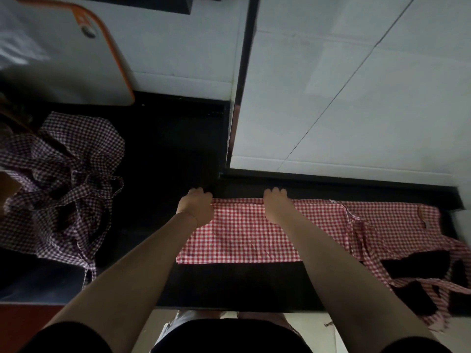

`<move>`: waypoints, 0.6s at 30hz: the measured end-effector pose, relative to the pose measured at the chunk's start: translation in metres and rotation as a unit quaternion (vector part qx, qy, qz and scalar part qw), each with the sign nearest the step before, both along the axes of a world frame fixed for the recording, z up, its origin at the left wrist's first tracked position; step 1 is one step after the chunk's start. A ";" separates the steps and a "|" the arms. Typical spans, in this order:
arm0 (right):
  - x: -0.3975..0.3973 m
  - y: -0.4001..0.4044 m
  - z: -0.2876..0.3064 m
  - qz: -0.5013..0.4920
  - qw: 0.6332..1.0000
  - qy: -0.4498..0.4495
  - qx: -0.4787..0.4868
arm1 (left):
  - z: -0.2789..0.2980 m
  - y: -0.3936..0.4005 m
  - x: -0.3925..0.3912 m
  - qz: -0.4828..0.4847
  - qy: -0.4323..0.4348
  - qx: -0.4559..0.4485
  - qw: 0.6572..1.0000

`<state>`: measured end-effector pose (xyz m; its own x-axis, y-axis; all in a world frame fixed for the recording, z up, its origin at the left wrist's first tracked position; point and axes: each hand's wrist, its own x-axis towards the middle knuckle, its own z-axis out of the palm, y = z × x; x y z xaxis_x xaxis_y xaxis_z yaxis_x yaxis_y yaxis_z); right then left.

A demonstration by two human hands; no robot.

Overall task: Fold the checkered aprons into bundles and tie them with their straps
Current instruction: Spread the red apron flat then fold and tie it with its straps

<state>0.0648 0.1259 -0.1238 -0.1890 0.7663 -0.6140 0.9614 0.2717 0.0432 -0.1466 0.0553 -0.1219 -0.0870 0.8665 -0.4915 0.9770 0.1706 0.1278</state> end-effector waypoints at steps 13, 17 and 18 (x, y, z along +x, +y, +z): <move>0.027 0.024 0.007 -0.061 0.996 0.025 -0.058 | 0.002 0.005 -0.002 -0.009 -0.014 0.022 1.000; 0.025 0.024 0.001 -0.032 0.999 0.022 -0.038 | 0.001 0.008 0.000 -0.004 0.019 0.006 1.000; 0.024 0.023 -0.001 -0.016 1.000 0.013 -0.023 | -0.001 0.008 0.000 0.011 0.025 -0.001 1.000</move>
